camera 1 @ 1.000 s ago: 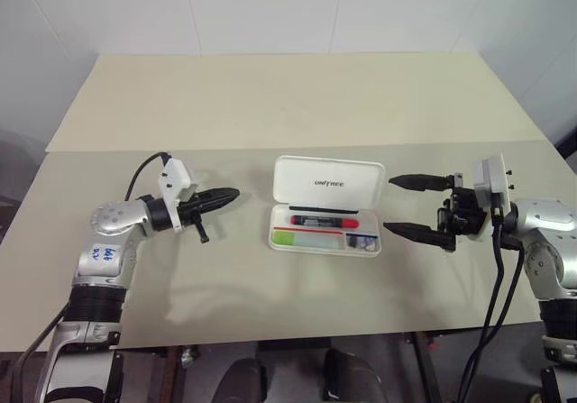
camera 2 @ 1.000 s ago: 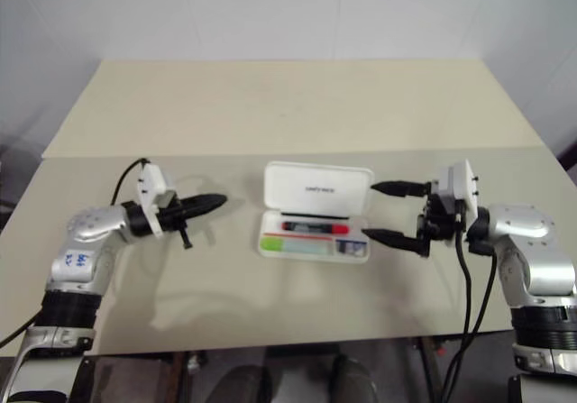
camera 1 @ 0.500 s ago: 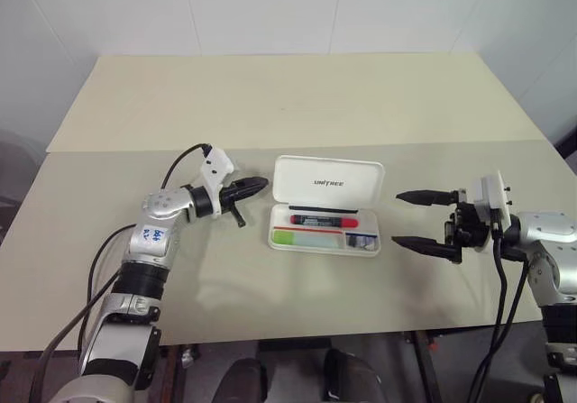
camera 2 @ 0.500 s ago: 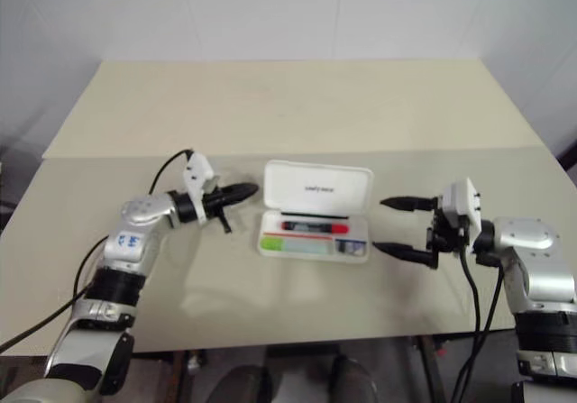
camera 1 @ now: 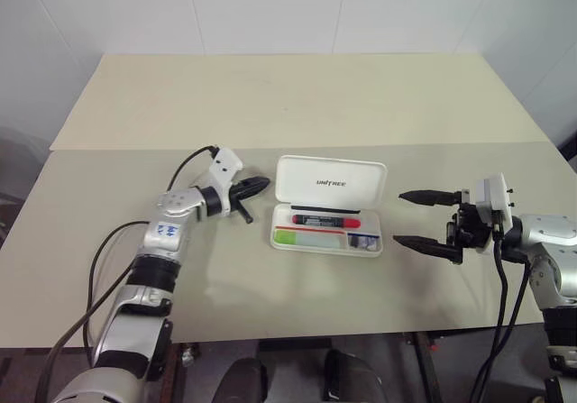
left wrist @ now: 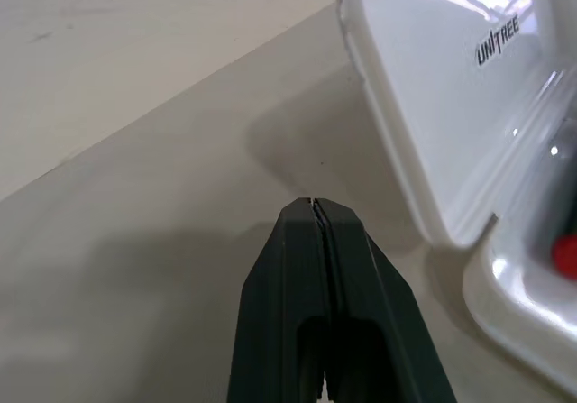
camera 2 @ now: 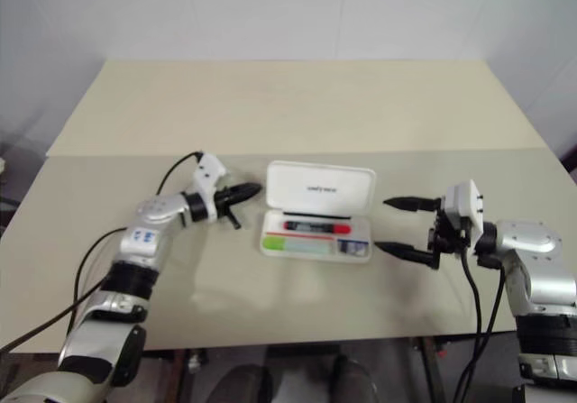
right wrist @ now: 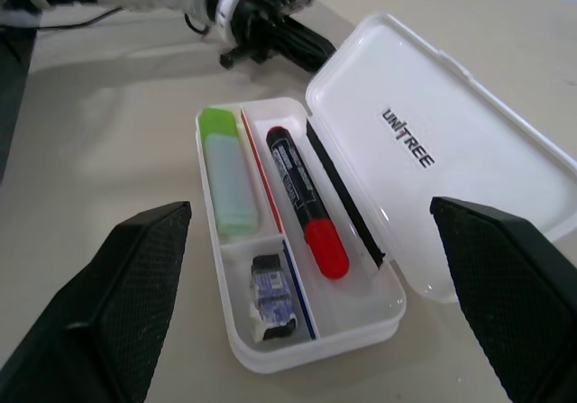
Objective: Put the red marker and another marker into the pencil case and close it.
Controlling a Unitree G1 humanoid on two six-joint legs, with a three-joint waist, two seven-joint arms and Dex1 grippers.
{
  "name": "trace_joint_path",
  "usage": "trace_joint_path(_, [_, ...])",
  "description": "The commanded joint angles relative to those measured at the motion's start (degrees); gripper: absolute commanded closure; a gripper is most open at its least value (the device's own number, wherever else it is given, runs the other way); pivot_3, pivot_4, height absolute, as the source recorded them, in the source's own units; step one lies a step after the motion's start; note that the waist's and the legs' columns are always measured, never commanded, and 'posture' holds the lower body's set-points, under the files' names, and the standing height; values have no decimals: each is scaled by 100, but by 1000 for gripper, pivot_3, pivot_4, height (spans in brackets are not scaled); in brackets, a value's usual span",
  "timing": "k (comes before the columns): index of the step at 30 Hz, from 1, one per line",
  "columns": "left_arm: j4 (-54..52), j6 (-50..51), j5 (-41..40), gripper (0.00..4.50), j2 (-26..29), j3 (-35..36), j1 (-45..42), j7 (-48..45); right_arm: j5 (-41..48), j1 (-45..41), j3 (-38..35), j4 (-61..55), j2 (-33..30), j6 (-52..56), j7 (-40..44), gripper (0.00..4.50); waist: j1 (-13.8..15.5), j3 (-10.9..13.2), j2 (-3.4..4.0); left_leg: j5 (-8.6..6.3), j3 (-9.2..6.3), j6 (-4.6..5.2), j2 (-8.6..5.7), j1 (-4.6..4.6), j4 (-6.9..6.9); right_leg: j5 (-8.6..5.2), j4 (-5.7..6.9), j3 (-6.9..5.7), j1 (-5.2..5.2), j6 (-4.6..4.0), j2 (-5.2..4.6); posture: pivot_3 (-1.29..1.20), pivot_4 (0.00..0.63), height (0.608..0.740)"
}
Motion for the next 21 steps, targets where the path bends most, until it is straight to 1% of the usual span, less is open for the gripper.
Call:
trace_joint_path(1, [249, -302, 106, 4459, -176, -61, -275, 99, 214, 77, -162, -251, -54, 141, 70, 0, -15, 0, 0, 0, 0, 0, 0, -2, 0, 0, -1, -2, -1, 0, 0, 0, 150, 740])
trace_joint_path(4, [286, -391, 109, 4459, -378, -121, -325, 52, 249, 133, -205, -275, -25, 127, 57, 0, -38, 0, 0, 0, 3, 0, 0, 0, -4, 0, -1, -2, -1, 0, 0, 0, 150, 740])
trace_joint_path(7, [230, -475, 92, 4459, -395, -107, -301, -74, 306, 172, -245, -241, -43, 153, 106, 0, -26, 1, -1, 0, 2, 0, 0, -1, -4, 0, -1, -3, -2, 0, 0, 0, 150, 740])
trace_joint_path(16, [-393, -1024, 137, 4459, 241, -287, -2, -1055, 191, 234, -330, 238, -117, -30, 244, 0, -31, 1, -1, 0, 3, 0, 1, 0, -2, 0, -1, 0, -1, 0, -1, 0, 150, 740])
trace_joint_path(21, [-596, -1138, 171, 4459, 302, -388, -54, -1156, 175, 241, -358, 404, -150, 17, 250, 0, -27, 0, -1, 0, 2, 0, 1, 0, 0, 0, -1, -1, -1, 0, -1, 0, 150, 740])
